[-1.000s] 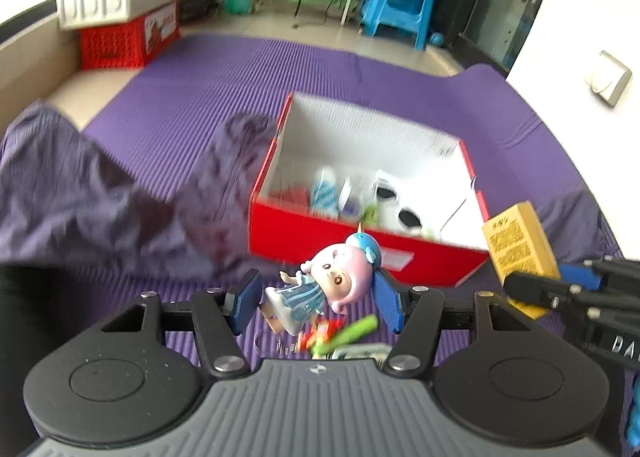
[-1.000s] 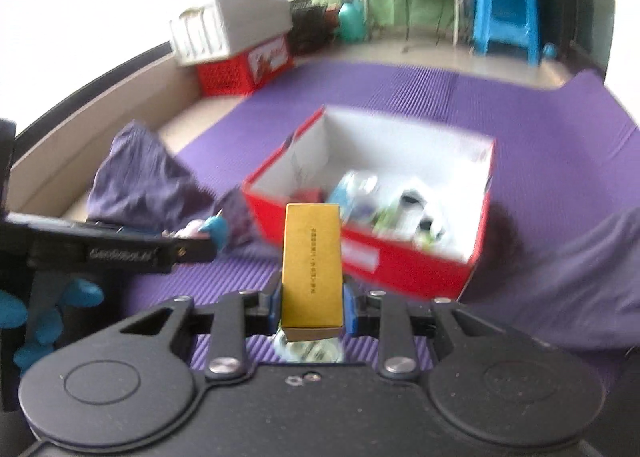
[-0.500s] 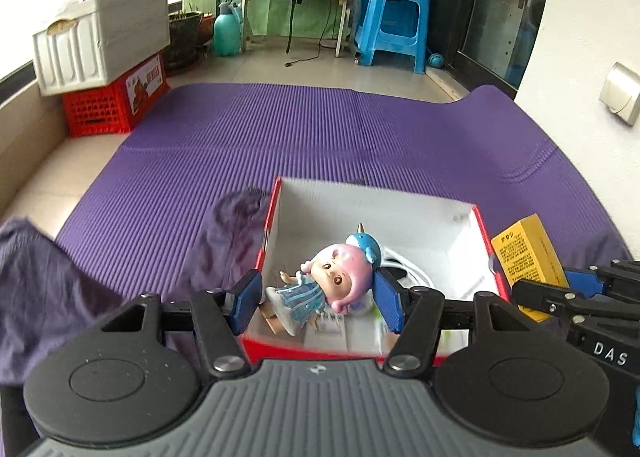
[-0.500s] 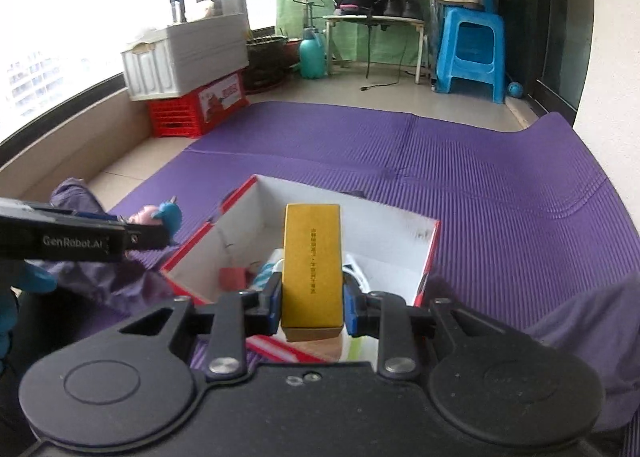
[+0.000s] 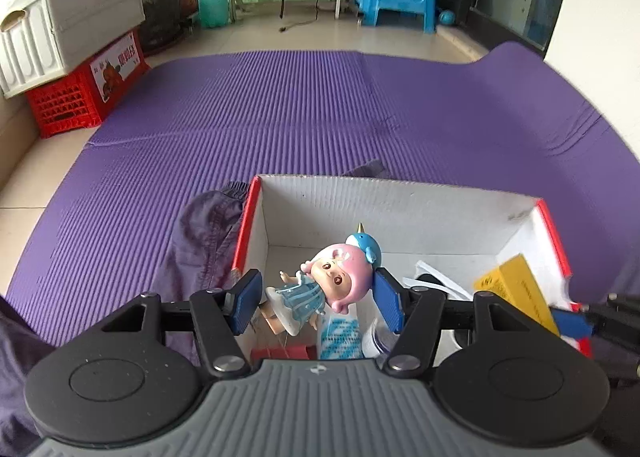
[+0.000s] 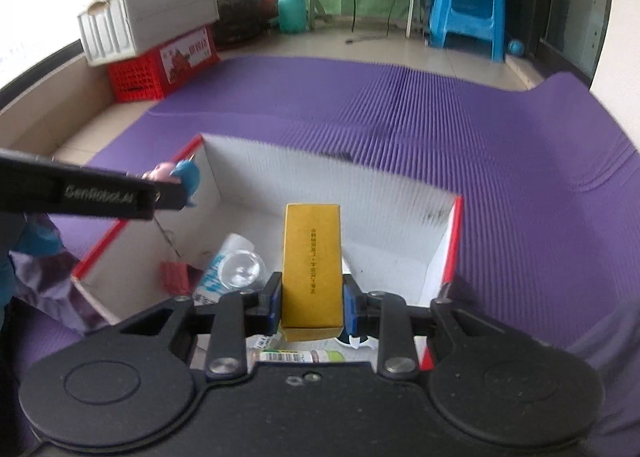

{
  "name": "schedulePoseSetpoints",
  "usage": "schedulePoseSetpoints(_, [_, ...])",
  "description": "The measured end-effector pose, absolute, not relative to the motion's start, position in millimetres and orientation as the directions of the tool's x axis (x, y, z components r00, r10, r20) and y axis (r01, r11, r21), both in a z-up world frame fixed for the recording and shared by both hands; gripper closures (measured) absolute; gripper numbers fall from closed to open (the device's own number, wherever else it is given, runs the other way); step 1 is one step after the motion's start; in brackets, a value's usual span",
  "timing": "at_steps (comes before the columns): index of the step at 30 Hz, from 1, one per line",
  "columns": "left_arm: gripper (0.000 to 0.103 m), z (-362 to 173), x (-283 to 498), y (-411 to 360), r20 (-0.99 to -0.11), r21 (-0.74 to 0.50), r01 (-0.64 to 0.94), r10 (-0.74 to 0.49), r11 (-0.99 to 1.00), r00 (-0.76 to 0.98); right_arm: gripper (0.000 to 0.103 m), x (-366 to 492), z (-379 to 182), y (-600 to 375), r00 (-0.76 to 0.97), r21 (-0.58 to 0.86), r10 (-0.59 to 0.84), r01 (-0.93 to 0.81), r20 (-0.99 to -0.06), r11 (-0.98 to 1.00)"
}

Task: Organize rigid objects
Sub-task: 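Carry the doll and yellow box into the red box and open both tools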

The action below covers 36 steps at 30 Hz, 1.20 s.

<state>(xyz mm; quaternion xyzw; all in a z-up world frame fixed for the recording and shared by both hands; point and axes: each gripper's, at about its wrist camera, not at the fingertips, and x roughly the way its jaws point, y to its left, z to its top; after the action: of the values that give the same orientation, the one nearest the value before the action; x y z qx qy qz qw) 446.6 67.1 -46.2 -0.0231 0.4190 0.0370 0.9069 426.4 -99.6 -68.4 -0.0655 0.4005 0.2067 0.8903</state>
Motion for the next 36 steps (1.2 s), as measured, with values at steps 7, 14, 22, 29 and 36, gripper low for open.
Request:
schedulePoseSetpoints(7, [0.043,-79,480,59,-0.807,0.022,-0.068,0.058,0.997,0.588,0.075,444,-104,-90,0.541,0.054,0.299,-0.422,-0.786,0.905])
schedulePoseSetpoints(14, [0.043,-101,493,56,-0.84,0.051,-0.051,0.071,0.997,0.539,0.075,449,-121,-79,0.506,0.042,0.288,-0.442,-0.813,0.896])
schedulePoseSetpoints(22, [0.042,-109,492,44,-0.845,0.124,-0.009,0.11,0.992,0.523,0.071,451,-122,-78,0.49,0.023,0.26,-0.437,-0.832,0.899])
schedulePoseSetpoints(29, [0.033,-99,489,44,-0.839,0.103,-0.038,0.107,0.994,0.534,0.057,444,-117,-85,0.495,0.046,0.273,-0.424,-0.825,0.905])
schedulePoseSetpoints(36, [0.032,-80,471,47,-0.825,0.061,-0.039,0.073,0.997,0.56,0.052,430,-101,-92,0.509,0.084,0.314,-0.424,-0.802,0.902])
